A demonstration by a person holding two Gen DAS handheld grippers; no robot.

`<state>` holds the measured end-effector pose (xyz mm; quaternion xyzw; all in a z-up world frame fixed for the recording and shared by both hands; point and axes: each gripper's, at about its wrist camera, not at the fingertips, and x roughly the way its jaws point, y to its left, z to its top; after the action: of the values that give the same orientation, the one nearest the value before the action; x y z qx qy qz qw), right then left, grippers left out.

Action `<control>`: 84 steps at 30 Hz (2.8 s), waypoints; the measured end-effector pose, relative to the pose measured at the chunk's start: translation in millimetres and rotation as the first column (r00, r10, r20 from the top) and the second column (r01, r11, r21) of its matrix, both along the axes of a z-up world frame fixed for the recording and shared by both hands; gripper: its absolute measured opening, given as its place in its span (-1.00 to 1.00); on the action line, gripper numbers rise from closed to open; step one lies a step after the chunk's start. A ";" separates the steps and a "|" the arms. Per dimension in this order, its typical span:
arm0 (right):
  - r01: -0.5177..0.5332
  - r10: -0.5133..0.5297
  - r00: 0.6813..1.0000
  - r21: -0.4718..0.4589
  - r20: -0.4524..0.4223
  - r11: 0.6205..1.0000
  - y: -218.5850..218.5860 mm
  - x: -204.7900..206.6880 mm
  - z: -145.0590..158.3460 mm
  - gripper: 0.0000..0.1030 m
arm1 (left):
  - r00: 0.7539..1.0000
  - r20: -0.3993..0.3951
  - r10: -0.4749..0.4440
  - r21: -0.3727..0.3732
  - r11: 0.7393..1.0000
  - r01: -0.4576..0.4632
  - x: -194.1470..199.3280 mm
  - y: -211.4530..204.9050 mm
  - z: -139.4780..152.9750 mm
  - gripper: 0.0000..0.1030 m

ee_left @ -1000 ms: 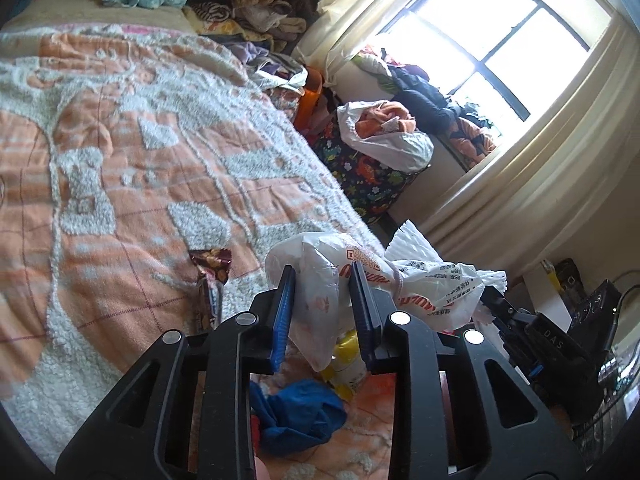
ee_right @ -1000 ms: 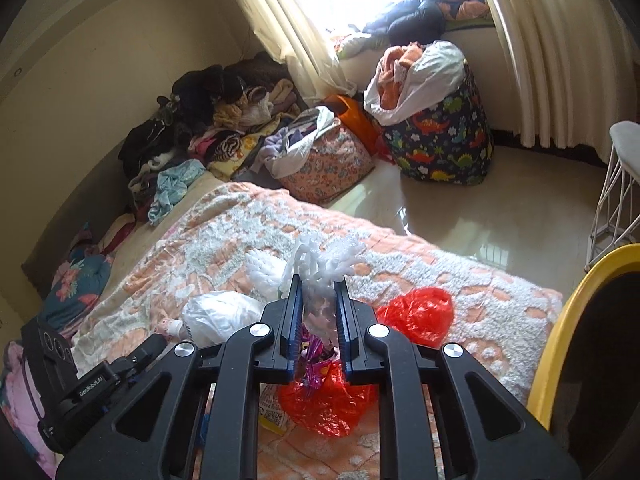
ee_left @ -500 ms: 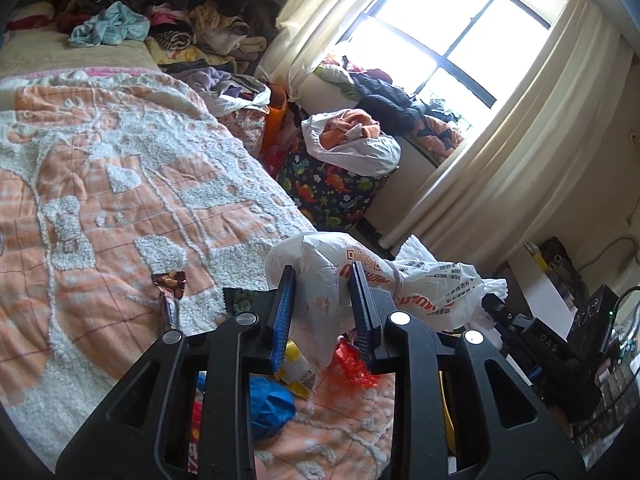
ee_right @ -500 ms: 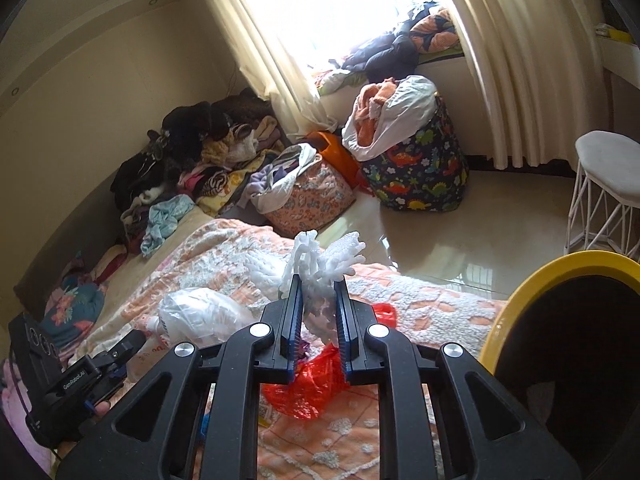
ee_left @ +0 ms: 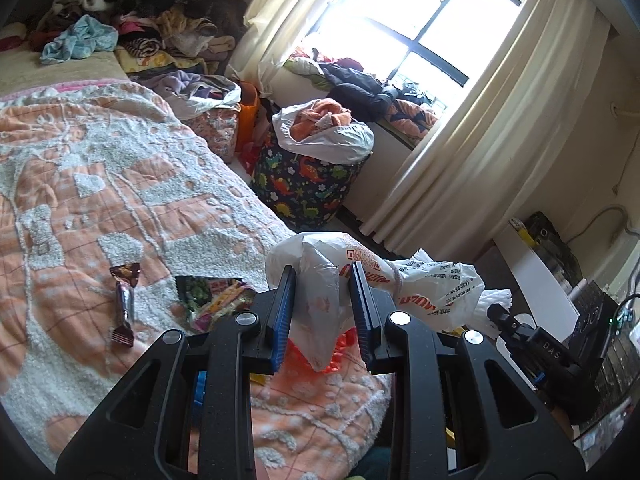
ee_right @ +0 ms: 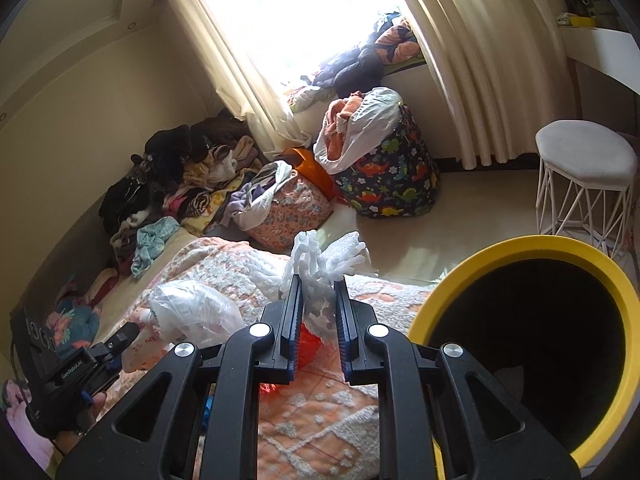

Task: Collect trash
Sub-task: 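Carry the white bag in the left tool while the right tool carries the foam mesh over the bin, then open the left tool over the bin while the right tool releases the foam mesh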

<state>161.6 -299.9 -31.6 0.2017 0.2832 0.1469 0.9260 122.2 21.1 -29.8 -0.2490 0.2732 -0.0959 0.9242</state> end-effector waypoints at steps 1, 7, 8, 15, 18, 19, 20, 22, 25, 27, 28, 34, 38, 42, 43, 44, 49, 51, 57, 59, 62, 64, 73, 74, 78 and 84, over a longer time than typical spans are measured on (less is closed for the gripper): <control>0.008 -0.008 1.000 -0.003 0.001 1.000 -3.7 -3.2 0.5 -0.71 | 1.000 0.001 -0.005 0.005 1.000 0.005 -0.4 -3.1 0.6 -0.59; 0.035 -0.034 0.999 -0.029 0.017 0.999 -15.7 -18.8 3.4 -0.71 | 1.000 0.004 -0.031 0.022 0.999 0.031 -3.4 -16.8 2.3 -0.59; 0.039 -0.038 0.999 -0.036 0.021 0.999 -16.1 -20.4 4.0 -0.71 | 0.999 0.004 -0.033 0.024 0.999 0.033 -3.6 -18.2 2.3 -0.59; 0.074 -0.072 0.997 -0.054 0.037 0.996 -26.1 -32.1 5.7 -0.71 | 0.998 0.009 -0.064 0.045 0.997 0.063 -5.7 -32.1 4.5 -0.59; 0.089 -0.087 0.996 -0.064 0.037 0.994 -31.3 -36.8 5.1 -0.71 | 0.997 0.011 -0.076 0.052 0.996 0.075 -7.2 -37.6 5.3 -0.59; 0.093 -0.091 0.995 -0.065 0.035 0.994 -32.7 -38.1 4.5 -0.71 | 0.997 0.011 -0.080 0.054 0.995 0.079 -7.6 -39.6 5.4 -0.59; 0.098 -0.096 0.995 -0.065 0.033 0.993 -35.8 -39.8 3.9 -0.71 | 0.996 0.010 -0.085 0.055 0.995 0.085 -7.9 -41.9 5.4 -0.59; 0.108 -0.107 0.994 -0.068 0.029 0.992 -39.6 -41.4 2.9 -0.71 | 0.996 0.010 -0.094 0.060 0.994 0.093 -8.9 -45.5 5.0 -0.59; 0.123 -0.122 0.992 -0.072 0.023 0.990 -47.3 -42.6 0.8 -0.71 | 0.994 0.008 -0.109 0.067 0.992 0.109 -10.2 -51.9 5.1 -0.59; 0.133 -0.132 0.991 -0.074 0.018 0.988 -51.1 -44.1 -0.5 -0.71 | 0.993 0.008 -0.120 0.073 0.990 0.119 -10.9 -56.4 5.3 -0.59; 0.139 -0.138 0.990 -0.076 0.017 0.987 -53.8 -44.8 -1.5 -0.71 | 0.992 0.007 -0.124 0.075 0.989 0.124 -10.9 -59.0 5.2 -0.59; 0.176 -0.176 0.984 -0.084 0.007 0.981 -71.9 -44.8 -5.0 -0.71 | 0.987 0.003 -0.158 0.095 0.983 0.157 -13.2 -74.1 4.2 -0.59; 0.207 -0.207 0.978 -0.096 0.004 0.974 -83.7 -44.2 -8.1 -0.71 | 0.983 -0.003 -0.182 0.113 0.977 0.181 -13.3 -86.2 1.7 -0.59; 0.232 -0.234 0.972 -0.105 0.001 0.967 -94.8 -43.6 -12.2 -0.71 | 0.978 -0.012 -0.210 0.135 0.968 0.210 -13.3 -99.8 -1.2 -0.59; 0.238 -0.240 0.971 -0.105 -0.001 0.965 -97.5 -43.8 -13.3 -0.71 | 0.976 -0.013 -0.217 0.140 0.966 0.217 -13.8 -102.7 -1.9 -0.59; 0.245 -0.247 0.969 -0.105 -0.003 0.964 -100.3 -44.6 -14.8 -0.71 | 0.974 -0.014 -0.224 0.148 0.963 0.224 -14.1 -106.9 -2.6 -0.59; 0.276 -0.279 0.960 -0.097 -0.021 0.956 -113.9 -44.3 -20.3 -0.71 | 0.967 -0.022 -0.255 0.180 0.950 0.255 -14.7 -124.3 -5.2 -0.59; 0.289 -0.293 0.956 -0.090 -0.032 0.953 -120.6 -44.5 -22.9 -0.71 | 0.963 -0.026 -0.270 0.192 0.944 0.269 -15.3 -131.6 -6.3 -0.59; 0.323 -0.328 0.944 -0.078 -0.050 0.943 -136.9 -44.3 -27.3 -0.71 | 0.953 -0.039 -0.302 0.223 0.927 0.302 -14.2 -147.5 -10.3 -0.59; 0.334 -0.339 0.939 -0.076 -0.057 0.939 -141.6 -44.8 -29.5 -0.71 | 0.949 -0.045 -0.311 0.233 0.921 0.313 -14.0 -153.4 -12.4 -0.59; 0.344 -0.349 0.935 -0.075 -0.068 0.936 -146.8 -44.3 -32.2 -0.71 | 0.945 -0.054 -0.323 0.247 0.913 0.326 -14.1 -161.3 -14.8 -0.59; 0.349 -0.354 0.932 -0.072 -0.076 0.934 -149.1 -44.4 -33.9 -0.71 | 0.941 -0.059 -0.332 0.259 0.906 0.336 -13.7 -166.5 -17.0 -0.59; 0.373 -0.379 0.919 -0.073 -0.107 0.925 -157.7 -41.7 -40.9 -0.71 | 0.925 -0.085 -0.371 0.308 0.873 0.378 -10.3 -193.0 -26.5 -0.59; 0.376 -0.382 0.918 -0.072 -0.111 0.924 -158.3 -41.5 -41.5 -0.71 | 0.923 -0.087 -0.374 0.313 0.869 0.382 -10.0 -195.6 -27.5 -0.59; 0.381 -0.387 0.914 -0.072 -0.121 0.922 -161.1 -41.0 -44.7 -0.71 | 0.915 -0.098 -0.391 0.330 0.855 0.400 -9.0 -205.3 -31.7 -0.59; 0.385 -0.392 0.909 -0.074 -0.140 0.920 -163.8 -39.4 -50.0 -0.67 | 0.906 -0.114 -0.408 0.354 0.835 0.421 -3.2 -219.7 -37.5 -0.58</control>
<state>122.2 -463.7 -81.6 0.2441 0.3104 -0.0625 0.9166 118.9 -198.5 -67.4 -0.0066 0.3491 -0.2362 0.9068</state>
